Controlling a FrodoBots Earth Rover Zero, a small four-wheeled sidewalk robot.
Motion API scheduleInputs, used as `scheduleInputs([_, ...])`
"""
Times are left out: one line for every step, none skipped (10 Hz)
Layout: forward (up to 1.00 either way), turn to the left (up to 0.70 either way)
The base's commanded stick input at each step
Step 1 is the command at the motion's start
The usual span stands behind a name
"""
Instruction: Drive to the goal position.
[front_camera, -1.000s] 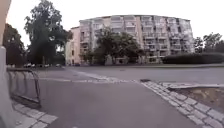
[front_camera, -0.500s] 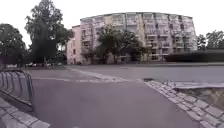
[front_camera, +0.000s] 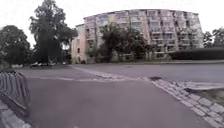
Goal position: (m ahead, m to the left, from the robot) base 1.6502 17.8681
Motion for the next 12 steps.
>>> scheduleInputs([0.45, 0.27])
scheduleInputs([0.45, 0.27])
scheduleInputs([0.45, 0.27])
scheduleInputs([0.45, 0.27])
scheduleInputs([0.45, 0.27])
scheduleInputs([0.45, 0.27])
scheduleInputs([0.45, 0.27])
scheduleInputs([0.45, 0.27])
scheduleInputs([0.45, 0.27])
scheduleInputs([0.45, 0.27])
scheduleInputs([0.45, 0.27])
scheduleInputs([0.45, 0.27])
